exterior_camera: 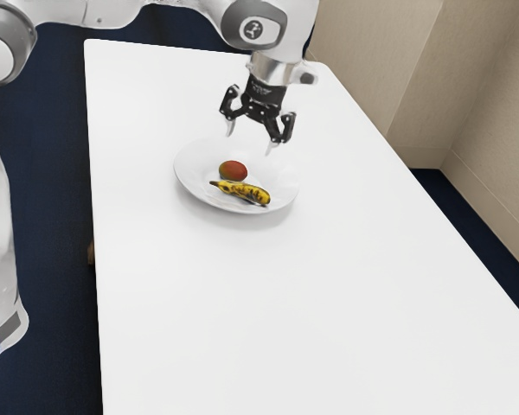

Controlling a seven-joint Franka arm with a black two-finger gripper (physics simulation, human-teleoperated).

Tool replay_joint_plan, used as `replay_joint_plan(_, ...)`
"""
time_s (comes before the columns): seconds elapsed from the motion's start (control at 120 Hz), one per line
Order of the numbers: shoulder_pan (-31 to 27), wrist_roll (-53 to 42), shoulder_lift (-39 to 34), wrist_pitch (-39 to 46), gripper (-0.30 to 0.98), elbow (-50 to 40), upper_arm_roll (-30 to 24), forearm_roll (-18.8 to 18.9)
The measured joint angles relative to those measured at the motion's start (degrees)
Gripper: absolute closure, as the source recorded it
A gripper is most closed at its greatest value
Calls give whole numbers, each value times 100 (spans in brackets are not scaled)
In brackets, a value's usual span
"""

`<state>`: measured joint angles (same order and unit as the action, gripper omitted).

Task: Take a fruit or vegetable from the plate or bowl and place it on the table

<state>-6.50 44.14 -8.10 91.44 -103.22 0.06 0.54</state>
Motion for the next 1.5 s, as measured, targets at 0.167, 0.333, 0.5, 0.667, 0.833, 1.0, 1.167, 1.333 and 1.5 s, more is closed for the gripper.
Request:
replay_joint_plan(0.167,-137,-2071,452,339,0,6,481,28)
replay_joint_plan(0.333,-120,-3855,732,815,0,0,525,19)
replay_joint_plan(0.5,-15,-5363,900,1106,0,-82,536,12)
replay_joint_plan(0.667,133,-6537,667,1238,0,-673,574,-1)
replay_joint_plan(0.833,117,-7417,448,1385,0,-1065,636,-19)
replay_joint_plan(1.0,-45,-8092,437,1584,0,-1241,681,-52)
replay_joint_plan(1.167,42,-8612,494,1828,0,-1271,688,-14)
replay_joint_plan(1.333,94,-9007,615,2035,1,-1288,684,-17)
replay_joint_plan(1.5,142,-9307,751,2235,2,-1299,687,-61)
